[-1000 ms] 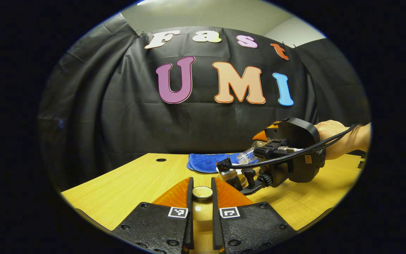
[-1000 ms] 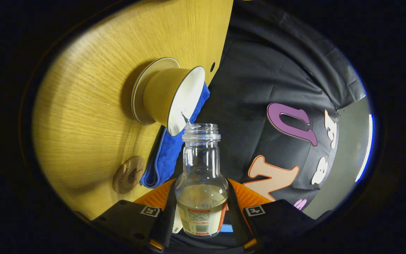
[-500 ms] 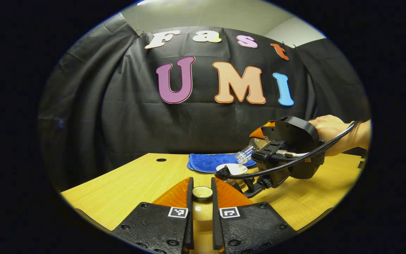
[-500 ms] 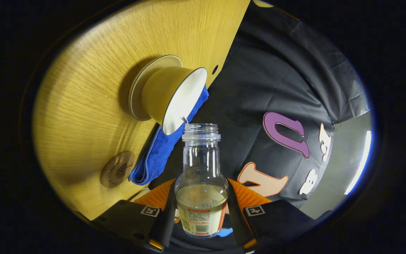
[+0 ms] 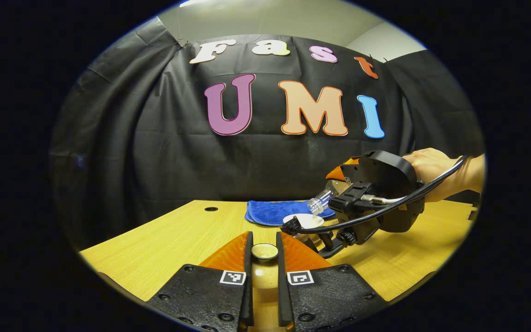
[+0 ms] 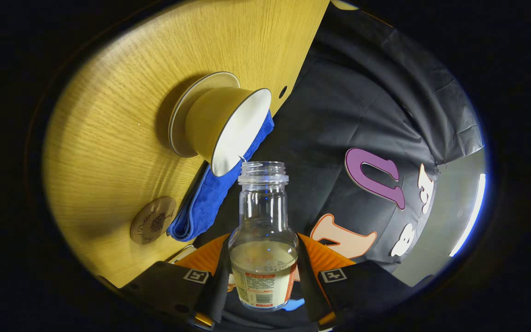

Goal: Open the teacup lid with one hand, grasp the water bottle and pour water into the teacup with the other hand; after pouring, place the water bottle on the coaster and then close the teacup lid.

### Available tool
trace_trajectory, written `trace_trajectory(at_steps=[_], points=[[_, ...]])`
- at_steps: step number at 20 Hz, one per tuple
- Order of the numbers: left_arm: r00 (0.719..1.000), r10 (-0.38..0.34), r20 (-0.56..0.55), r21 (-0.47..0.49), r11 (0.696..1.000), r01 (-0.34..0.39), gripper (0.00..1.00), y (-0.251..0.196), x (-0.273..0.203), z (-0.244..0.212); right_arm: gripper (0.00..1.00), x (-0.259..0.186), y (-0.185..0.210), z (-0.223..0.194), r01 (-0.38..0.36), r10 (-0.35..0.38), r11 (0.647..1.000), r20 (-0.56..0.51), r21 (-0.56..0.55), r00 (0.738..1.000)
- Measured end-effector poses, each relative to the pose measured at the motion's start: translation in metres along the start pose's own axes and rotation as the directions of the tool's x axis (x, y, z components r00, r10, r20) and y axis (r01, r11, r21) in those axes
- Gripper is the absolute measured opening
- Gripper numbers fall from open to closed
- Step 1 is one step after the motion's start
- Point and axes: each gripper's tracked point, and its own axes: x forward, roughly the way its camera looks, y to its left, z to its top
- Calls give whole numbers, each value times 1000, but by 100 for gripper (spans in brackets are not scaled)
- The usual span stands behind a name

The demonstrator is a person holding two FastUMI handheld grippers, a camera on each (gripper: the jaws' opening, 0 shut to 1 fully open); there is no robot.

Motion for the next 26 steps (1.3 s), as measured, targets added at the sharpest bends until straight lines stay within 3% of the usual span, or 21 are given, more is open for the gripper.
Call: trace_trajectory(at_steps=[7,11,13,16,18,20,23,26], points=[[1000,1,1,-1,1000,-1,18,0,0,1,72,1,-1,0,-3,3,1000,2,1,1000],[1000,-3,1,1,1000,3,18,0,0,-1,73,4,6,0,-49,47,992,21,118,999],[1000,-2,2,1,1000,2,18,-1,0,0,72,5,15,-3,-93,88,965,32,245,996],[1000,-2,1,1,1000,2,18,0,-1,-1,75,11,25,-9,-137,135,889,38,437,990],[1000,-6,3,1,1000,6,18,-1,0,0,71,12,31,-16,-145,149,820,38,554,988],[1000,-7,4,2,1000,7,18,-1,-1,0,70,13,38,-22,-162,173,714,52,681,983],[1000,-6,1,2,1000,6,18,-1,-1,0,71,20,32,-31,-152,167,489,79,859,983],[1000,-6,2,1,1000,6,18,0,0,-2,71,32,23,-45,-119,134,249,88,961,987]])
